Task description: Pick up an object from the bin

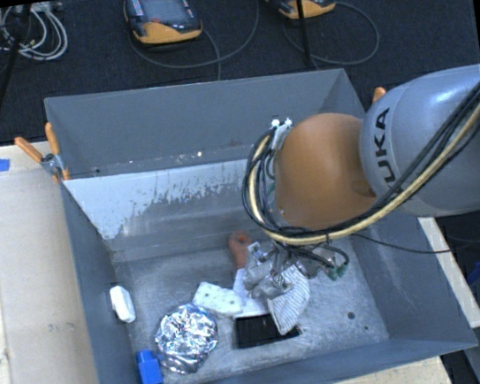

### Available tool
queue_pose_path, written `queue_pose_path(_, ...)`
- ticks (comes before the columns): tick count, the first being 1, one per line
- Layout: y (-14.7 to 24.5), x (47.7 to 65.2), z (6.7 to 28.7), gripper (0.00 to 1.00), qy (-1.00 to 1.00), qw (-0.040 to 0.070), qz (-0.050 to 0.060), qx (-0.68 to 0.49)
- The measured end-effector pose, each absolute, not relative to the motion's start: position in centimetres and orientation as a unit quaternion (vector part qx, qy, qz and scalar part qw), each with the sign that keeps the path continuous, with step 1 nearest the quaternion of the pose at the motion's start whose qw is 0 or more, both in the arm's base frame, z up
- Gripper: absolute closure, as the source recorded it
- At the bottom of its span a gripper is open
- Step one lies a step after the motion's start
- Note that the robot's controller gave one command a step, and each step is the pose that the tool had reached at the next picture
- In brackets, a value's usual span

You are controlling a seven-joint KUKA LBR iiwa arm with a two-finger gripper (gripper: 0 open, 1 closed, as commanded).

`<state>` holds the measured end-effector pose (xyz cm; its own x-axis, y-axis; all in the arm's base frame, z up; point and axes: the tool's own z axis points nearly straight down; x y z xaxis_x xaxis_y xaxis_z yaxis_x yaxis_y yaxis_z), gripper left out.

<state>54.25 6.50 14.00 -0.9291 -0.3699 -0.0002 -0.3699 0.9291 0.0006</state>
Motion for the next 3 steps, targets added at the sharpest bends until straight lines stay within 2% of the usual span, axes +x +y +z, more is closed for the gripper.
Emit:
queue_pose_path(1, 7.3, 53.8, 12.7, 0.00, 0.982, 0.000, 0.001, -0.187)
queue_pose_path(2, 7.3, 53.8, 12.7, 0.00, 0.982, -0.001, 0.000, -0.186)
queue_pose_path(3, 9.1, 53.5, 7.5, 1.00, 0.985, -0.004, 0.000, -0.174)
